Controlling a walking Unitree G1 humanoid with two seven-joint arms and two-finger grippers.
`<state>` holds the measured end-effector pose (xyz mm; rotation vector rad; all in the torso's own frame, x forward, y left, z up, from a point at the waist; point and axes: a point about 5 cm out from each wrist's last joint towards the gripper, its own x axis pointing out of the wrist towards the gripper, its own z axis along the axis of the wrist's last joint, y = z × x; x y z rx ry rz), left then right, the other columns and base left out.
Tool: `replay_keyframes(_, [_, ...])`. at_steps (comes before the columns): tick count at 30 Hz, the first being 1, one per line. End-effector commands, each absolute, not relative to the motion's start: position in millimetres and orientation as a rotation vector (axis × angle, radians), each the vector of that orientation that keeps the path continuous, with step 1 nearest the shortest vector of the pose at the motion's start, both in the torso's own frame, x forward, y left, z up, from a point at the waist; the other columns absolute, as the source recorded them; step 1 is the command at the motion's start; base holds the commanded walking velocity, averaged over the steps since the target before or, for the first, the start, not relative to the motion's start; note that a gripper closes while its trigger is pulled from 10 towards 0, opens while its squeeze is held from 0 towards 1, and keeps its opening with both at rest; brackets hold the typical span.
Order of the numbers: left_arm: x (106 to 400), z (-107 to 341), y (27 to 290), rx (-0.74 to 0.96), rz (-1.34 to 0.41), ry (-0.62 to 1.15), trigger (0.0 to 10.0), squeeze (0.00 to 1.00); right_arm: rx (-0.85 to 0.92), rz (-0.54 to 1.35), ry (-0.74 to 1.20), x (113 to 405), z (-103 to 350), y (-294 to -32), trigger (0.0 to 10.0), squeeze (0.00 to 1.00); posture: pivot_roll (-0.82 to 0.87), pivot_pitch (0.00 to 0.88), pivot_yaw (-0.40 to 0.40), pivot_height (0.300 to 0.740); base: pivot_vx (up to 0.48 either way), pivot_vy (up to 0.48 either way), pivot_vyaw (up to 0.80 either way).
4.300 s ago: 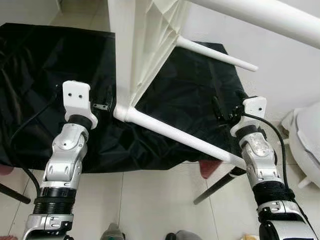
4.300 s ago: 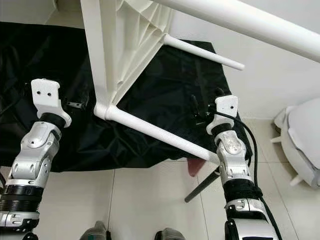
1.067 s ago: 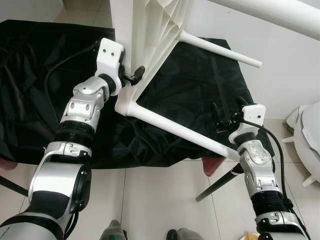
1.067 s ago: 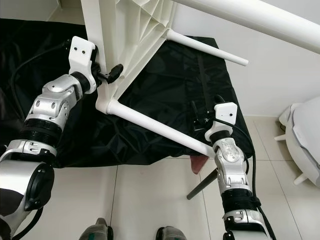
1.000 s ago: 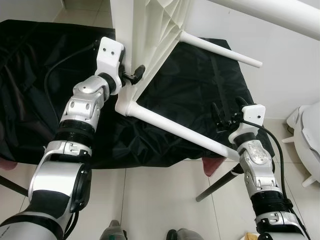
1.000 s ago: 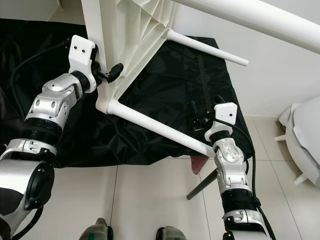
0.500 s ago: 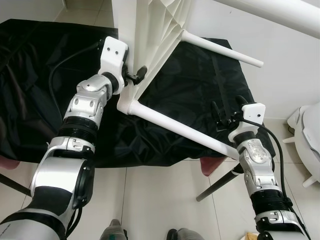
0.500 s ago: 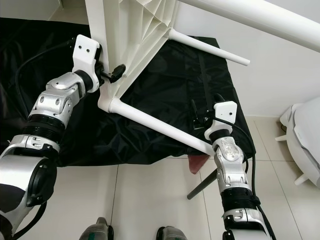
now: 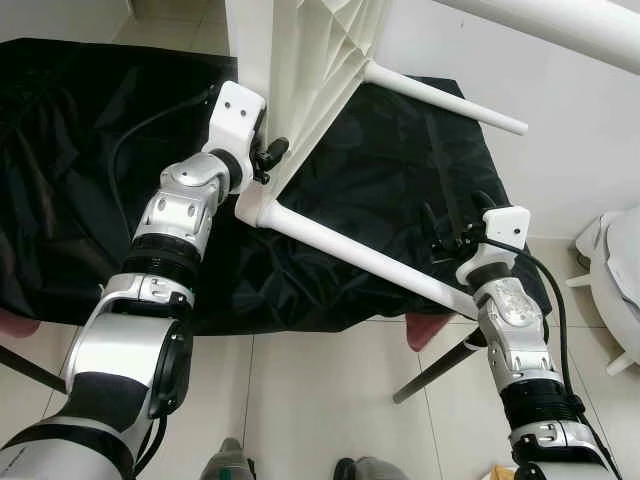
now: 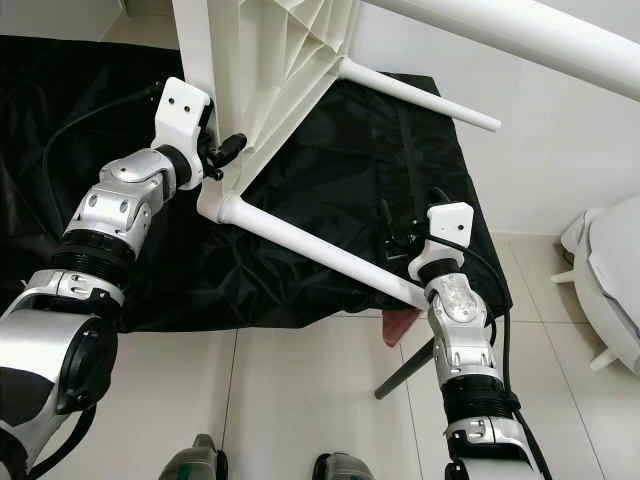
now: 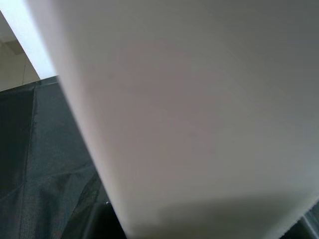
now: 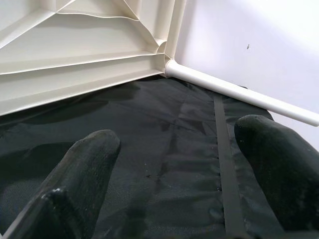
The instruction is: Building children table
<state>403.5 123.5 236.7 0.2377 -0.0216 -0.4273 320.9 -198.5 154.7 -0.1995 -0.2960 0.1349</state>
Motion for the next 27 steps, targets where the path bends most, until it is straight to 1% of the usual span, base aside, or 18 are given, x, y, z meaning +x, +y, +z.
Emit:
replay_keyframes(1, [407.4,241.3,133.9,0.222,-0.206,-0.058,0.0,0.0,-0.198,0.128,-0.288,320.3,152.9,-199.5,10.0,0.0,0.03,0.024,-0.013,0.74,0.0,0.0,0.0])
replay_keyframes(7, [406.8,241.7,137.4,0.224,-0.191,-0.059,0.0,0.0,-0.198,0.126,-0.288,320.4,153.1,-200.0,10.0,0.0,0.04,0.033,-0.019,0.74,0.0,0.0,0.0])
replay_keyframes(8, [405.7,241.7,140.3,0.238,-0.182,-0.059,5.8,0.0,-0.198,0.124,-0.287,320.6,153.4,-200.5,10.0,0.0,0.04,0.037,-0.022,0.74,0.0,0.0,0.0])
replay_keyframes(9, [405.7,241.7,140.3,0.238,-0.182,-0.059,5.8,0.0,-0.198,0.124,-0.287,320.6,153.4,-200.5,10.0,0.0,0.04,0.037,-0.022,0.74,0.0,0.0,0.0])
replay_keyframes(10, [404.1,241.3,142.7,0.253,-0.181,-0.056,10.0,0.0,-0.198,0.123,-0.287,320.7,153.7,-201.0,10.0,0.0,0.04,0.044,-0.024,0.74,0.0,0.0,0.0])
replay_keyframes(11, [404.1,241.3,142.7,0.253,-0.181,-0.056,10.0,0.0,-0.198,0.123,-0.287,320.7,153.7,-201.0,10.0,0.0,0.04,0.044,-0.024,0.74,0.0,0.0,0.0])
replay_keyframes(13, [395.8,240.9,154.7,0.267,-0.151,-0.068,10.0,0.0,-0.199,0.122,-0.284,320.3,153.3,-201.9,10.0,0.0,0.04,0.056,-0.027,0.74,0.0,0.0,0.0])
replay_keyframes(14, [395.8,240.9,154.7,0.267,-0.151,-0.068,10.0,0.0,-0.199,0.122,-0.284,320.3,153.3,-201.9,10.0,0.0,0.04,0.056,-0.027,0.74,0.0,0.0,0.0])
replay_keyframes(17, [382.8,240.9,173.6,0.276,-0.093,-0.082,10.0,0.0,-0.201,0.125,-0.279,319.7,152.4,-202.4,10.0,0.0,0.05,0.064,-0.034,0.74,0.0,0.0,0.0])
replay_keyframes(18, [382.8,240.9,173.6,0.276,-0.093,-0.082,10.0,0.0,-0.201,0.125,-0.279,319.7,152.4,-202.4,10.0,0.0,0.05,0.064,-0.034,0.74,0.0,0.0,0.0])
replay_keyframes(21, [372.8,243.2,189.1,0.287,-0.035,-0.091,10.0,0.0,-0.202,0.132,-0.275,320.4,152.5,-202.1,10.0,0.0,0.06,0.078,-0.052,0.74,0.0,0.0,0.0])
replay_keyframes(22, [372.8,243.2,189.1,0.287,-0.035,-0.091,10.0,0.0,-0.202,0.132,-0.275,320.4,152.5,-202.1,10.0,0.0,0.06,0.078,-0.052,0.74,0.0,0.0,0.0])
replay_keyframes(23, [368.6,245.3,196.5,0.287,-0.007,-0.098,10.0,0.0,-0.202,0.139,-0.274,321.0,152.9,-201.5,10.0,0.0,0.06,0.08,-0.053,0.74,0.0,0.0,0.0])
replay_keyframes(27, [362.2,248.4,207.1,0.287,0.037,-0.106,10.0,0.0,-0.204,0.147,-0.273,321.9,153.3,-200.7,10.0,0.0,0.07,0.082,-0.06,0.74,0.0,0.0,0.0])
